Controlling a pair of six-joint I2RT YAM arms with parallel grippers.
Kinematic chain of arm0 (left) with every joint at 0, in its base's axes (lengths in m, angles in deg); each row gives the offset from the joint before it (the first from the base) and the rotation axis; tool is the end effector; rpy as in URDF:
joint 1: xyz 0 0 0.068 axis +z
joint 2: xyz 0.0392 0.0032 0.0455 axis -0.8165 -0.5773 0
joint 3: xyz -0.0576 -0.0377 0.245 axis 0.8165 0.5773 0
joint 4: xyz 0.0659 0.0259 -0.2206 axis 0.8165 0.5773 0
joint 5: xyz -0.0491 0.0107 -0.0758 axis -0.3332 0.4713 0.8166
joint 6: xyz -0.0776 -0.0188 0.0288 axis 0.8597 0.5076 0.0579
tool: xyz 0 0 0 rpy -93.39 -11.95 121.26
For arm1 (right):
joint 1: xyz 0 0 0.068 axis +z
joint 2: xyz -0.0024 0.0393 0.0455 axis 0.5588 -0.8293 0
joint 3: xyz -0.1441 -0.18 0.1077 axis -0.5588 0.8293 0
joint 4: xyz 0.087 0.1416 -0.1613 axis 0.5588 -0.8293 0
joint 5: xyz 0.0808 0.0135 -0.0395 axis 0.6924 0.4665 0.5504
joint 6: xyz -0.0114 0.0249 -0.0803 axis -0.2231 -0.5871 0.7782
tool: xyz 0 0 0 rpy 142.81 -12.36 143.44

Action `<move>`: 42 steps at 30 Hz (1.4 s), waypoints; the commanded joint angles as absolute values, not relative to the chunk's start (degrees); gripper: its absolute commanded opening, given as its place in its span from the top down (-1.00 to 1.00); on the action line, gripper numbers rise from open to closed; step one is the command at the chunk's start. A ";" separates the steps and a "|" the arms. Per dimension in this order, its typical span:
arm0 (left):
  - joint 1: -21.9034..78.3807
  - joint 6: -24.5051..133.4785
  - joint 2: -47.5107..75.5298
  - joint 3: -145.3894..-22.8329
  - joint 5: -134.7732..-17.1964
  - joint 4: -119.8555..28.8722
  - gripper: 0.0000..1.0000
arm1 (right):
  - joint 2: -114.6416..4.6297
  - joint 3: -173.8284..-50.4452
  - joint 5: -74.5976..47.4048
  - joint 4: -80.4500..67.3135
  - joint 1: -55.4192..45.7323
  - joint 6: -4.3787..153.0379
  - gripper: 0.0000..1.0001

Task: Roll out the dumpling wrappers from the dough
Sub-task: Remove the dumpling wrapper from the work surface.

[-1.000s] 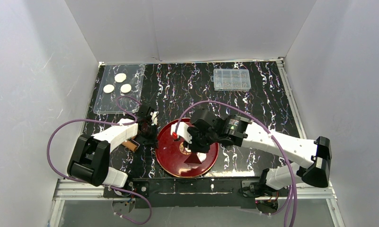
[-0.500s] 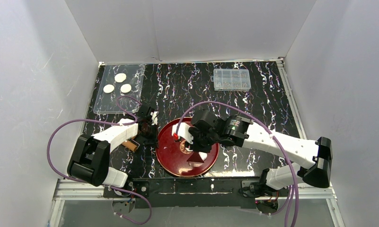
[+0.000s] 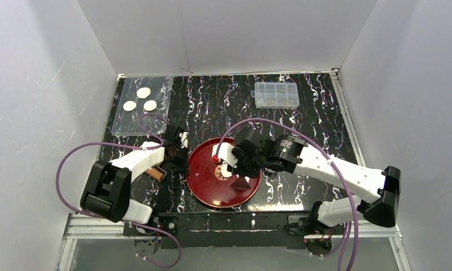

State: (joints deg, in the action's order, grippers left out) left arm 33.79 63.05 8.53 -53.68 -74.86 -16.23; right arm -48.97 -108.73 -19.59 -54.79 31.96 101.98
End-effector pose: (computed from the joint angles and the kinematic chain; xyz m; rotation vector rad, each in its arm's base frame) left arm 0.2231 -0.0986 0.1323 0.0676 2.7810 -0.4186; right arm 0.1059 0.2424 0.2832 -1.7326 1.8148 0.3680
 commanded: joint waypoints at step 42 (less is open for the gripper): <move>33.73 59.11 10.47 -52.64 -71.23 -14.91 1.00 | -58.92 -115.37 -41.33 -49.92 19.36 104.49 0.97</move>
State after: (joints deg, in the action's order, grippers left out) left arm 34.33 64.10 8.53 -53.63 -73.55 -19.53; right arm -56.21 -114.08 -28.70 -52.23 22.54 101.68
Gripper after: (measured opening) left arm 0.032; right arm 0.250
